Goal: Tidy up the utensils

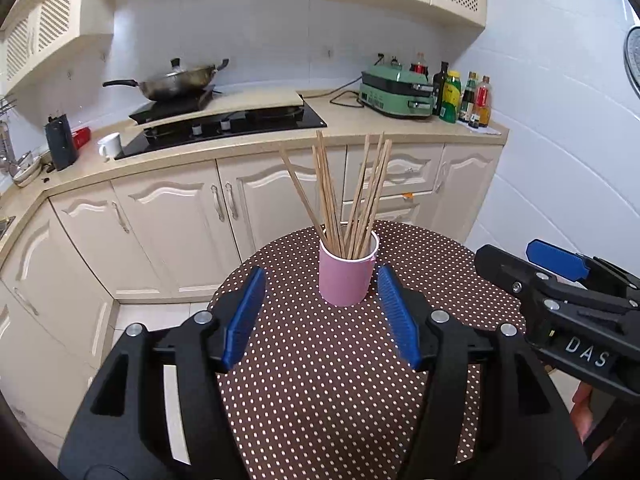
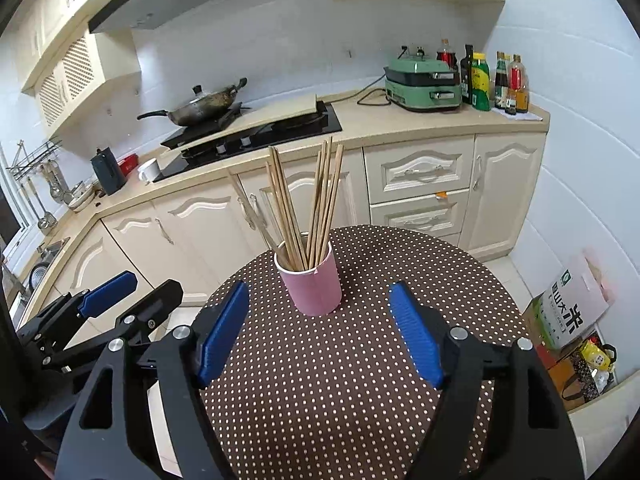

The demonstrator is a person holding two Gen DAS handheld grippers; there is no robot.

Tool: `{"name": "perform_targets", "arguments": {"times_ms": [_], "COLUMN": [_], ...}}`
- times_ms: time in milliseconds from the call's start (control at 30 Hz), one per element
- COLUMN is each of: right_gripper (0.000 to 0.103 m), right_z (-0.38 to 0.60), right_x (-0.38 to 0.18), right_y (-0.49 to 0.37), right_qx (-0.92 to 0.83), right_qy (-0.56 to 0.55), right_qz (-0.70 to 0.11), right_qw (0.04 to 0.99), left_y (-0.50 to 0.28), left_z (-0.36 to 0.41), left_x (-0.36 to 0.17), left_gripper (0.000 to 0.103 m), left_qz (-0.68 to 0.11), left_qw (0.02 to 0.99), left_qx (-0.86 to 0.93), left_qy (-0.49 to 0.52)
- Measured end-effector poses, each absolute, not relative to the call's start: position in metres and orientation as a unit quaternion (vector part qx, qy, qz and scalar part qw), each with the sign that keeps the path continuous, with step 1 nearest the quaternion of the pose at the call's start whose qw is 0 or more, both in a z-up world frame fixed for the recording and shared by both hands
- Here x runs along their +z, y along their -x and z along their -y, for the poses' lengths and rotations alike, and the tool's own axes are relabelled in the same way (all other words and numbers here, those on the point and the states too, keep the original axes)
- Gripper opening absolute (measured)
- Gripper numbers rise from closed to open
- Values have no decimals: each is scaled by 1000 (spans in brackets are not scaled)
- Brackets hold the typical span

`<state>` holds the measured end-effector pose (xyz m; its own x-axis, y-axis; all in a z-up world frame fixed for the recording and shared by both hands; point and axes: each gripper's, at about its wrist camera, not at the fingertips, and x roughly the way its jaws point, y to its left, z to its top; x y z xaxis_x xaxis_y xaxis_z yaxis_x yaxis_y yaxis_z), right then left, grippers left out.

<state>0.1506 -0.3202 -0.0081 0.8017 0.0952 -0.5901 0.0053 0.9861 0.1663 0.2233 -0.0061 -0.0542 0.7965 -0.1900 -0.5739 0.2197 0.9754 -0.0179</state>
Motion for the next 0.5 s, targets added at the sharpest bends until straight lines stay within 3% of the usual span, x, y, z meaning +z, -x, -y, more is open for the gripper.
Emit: {"name": "perform_targets", "arguments": {"times_ms": [500], "right_gripper": [78], "right_z": [339], "right_x": [20], "right_y": [-38], "right_qx": [33], "right_qy": [-70], "right_qz": [-274], "right_qw": [959], "left_y": [-98], "left_z": [15], "left_x": [-15], "left_gripper": [75], "left_qz": [-244], "left_qw": [967], "left_qx": [-68], "left_qy": [-20]}}
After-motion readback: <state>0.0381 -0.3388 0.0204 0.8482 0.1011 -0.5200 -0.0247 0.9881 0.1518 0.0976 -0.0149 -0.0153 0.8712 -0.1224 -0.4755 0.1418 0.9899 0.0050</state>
